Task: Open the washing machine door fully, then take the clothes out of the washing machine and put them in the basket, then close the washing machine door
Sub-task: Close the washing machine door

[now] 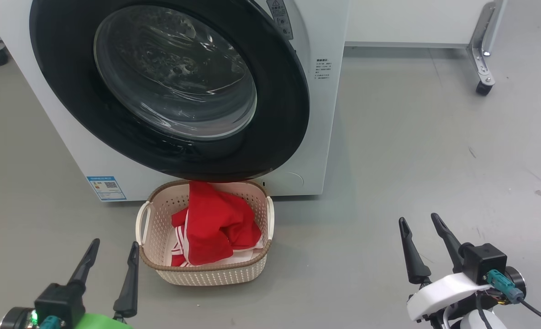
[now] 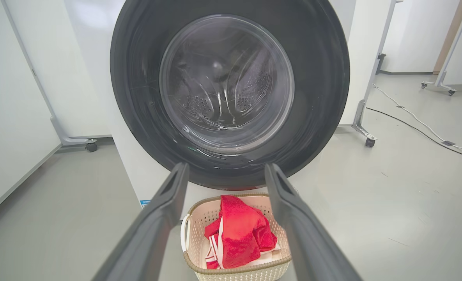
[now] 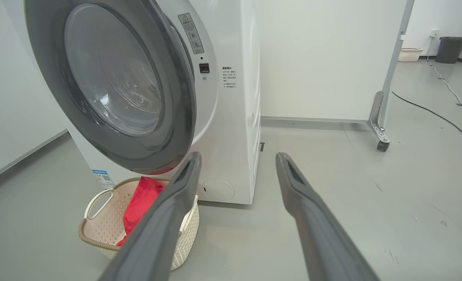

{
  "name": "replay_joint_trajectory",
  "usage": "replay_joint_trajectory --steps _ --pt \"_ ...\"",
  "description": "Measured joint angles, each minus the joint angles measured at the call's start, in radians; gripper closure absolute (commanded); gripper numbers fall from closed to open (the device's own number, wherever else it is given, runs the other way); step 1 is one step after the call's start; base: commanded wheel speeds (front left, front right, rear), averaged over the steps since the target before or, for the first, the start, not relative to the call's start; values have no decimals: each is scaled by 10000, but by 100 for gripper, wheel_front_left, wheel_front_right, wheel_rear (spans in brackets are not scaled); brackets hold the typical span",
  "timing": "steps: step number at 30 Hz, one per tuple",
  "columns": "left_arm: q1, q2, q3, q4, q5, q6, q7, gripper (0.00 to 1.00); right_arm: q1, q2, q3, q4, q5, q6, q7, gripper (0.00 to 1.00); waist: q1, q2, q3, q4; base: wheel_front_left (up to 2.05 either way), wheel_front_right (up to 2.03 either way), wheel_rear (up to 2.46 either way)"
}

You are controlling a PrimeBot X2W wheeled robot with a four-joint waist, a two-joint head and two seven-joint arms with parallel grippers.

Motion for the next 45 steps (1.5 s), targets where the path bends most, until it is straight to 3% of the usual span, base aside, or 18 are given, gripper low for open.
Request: replay_joint_trajectory --steps 13,37,38,39,40,45 --pt "61 -339 -270 500 382 518 -435 0 267 29 -2 -102 -29 -6 0 0 0 0 -52 -37 0 0 0" --pt "66 -568 -430 961 481 734 -832 0 347 33 -36 -276 -59 -10 0 0 0 0 48 36 0 0 0" --pt "66 -568 -431 974 481 736 -836 0 347 33 -46 -284 -59 -10 0 49 0 0 55 42 0 0 0" --pt "65 -570 -437 989 483 736 -844 0 348 33 -54 -290 -59 -10 0 89 0 0 62 49 0 0 0" --pt "65 -570 -443 1009 491 736 -844 0 348 33 -61 -295 -59 -10 0 100 0 0 67 57 0 0 0" --pt "51 -598 -468 1066 504 782 -920 0 350 33 -67 -297 -58 -4 0 100 0 0 95 106 0 0 0"
